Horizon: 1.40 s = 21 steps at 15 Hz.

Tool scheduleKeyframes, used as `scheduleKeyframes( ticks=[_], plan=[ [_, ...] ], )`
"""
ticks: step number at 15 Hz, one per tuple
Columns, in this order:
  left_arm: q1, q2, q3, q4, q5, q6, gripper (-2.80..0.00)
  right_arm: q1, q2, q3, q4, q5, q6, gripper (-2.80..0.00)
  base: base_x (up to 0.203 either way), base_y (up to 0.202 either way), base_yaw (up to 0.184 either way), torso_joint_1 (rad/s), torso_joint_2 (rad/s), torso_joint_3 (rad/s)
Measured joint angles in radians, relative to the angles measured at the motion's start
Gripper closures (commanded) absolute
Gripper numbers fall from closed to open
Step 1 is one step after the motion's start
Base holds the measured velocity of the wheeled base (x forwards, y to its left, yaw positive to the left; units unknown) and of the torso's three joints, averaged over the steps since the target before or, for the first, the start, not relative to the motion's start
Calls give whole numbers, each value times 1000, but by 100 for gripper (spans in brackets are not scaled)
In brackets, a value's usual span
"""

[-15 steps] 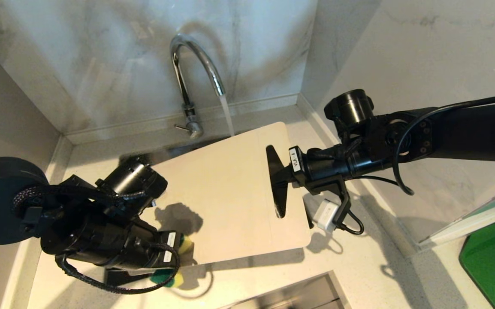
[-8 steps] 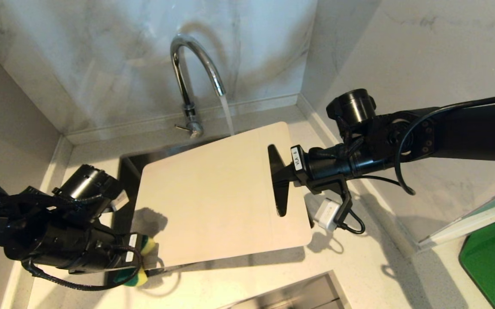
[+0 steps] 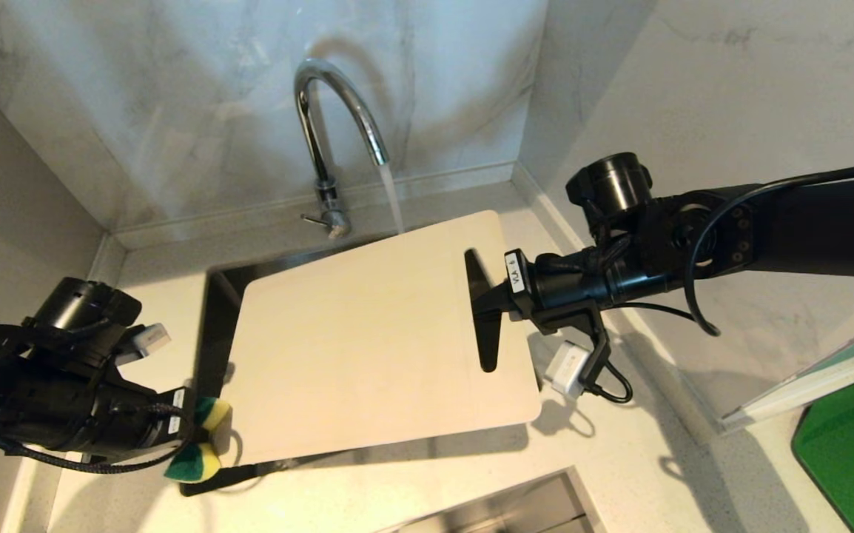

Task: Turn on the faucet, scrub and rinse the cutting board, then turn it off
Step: Scrub the cutting board underwater

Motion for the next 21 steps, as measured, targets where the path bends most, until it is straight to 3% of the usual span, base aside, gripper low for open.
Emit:
scheduleKeyframes(
  ticks=[5,11,14,21],
  plan=[
    [117,-49,-2,4,-75,63,0,-26,-3,1,0,10,-1,0,0,0,0,0,0,0],
    [103,-169,-79,94,-86,60,0,-44,-11,1,0,10,-2,0,0,0,0,0,0,0],
    [65,-230,-161,160,-81,60,0,-45,-11,5,0,10,-2,0,0,0,0,0,0,0],
    [-101,-246,-411,319,-51,63,0,-46,9,21,-16,8,-5,0,0,0,0,0,0,0]
  ],
)
